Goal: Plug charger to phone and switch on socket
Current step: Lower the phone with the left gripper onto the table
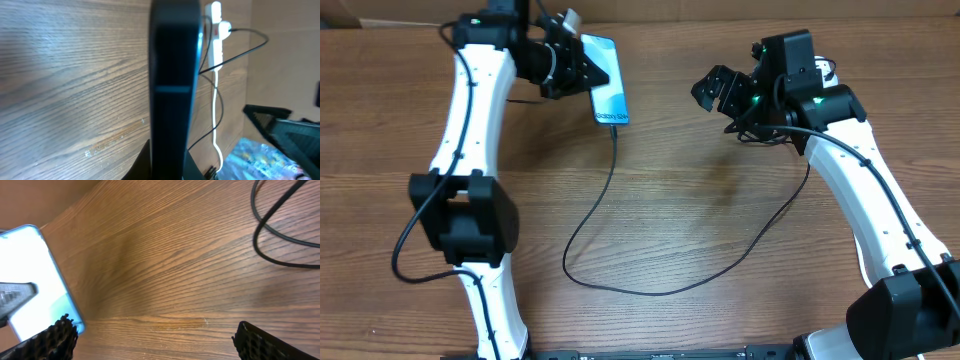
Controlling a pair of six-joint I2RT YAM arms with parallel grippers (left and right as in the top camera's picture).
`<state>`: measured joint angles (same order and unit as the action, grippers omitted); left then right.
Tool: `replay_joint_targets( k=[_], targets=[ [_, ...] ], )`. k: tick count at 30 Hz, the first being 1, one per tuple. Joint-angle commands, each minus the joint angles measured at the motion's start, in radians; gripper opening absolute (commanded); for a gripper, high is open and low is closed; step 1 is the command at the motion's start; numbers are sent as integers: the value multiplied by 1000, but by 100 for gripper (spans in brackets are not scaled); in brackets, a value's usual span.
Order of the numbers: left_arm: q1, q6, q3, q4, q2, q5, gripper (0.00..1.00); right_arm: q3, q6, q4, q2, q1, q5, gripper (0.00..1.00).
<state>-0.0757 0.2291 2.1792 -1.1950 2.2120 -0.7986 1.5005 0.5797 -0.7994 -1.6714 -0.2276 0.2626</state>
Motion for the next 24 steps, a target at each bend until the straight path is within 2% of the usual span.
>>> replay_joint_targets(
  k=[1, 24],
  targets=[
    [-30, -20, 8, 28, 41, -6, 4, 22, -3, -1, -6, 12, 3, 100],
    [-99, 34, 8, 188, 253, -44, 4, 22, -3, -23, -6, 13, -53, 100]
  ],
)
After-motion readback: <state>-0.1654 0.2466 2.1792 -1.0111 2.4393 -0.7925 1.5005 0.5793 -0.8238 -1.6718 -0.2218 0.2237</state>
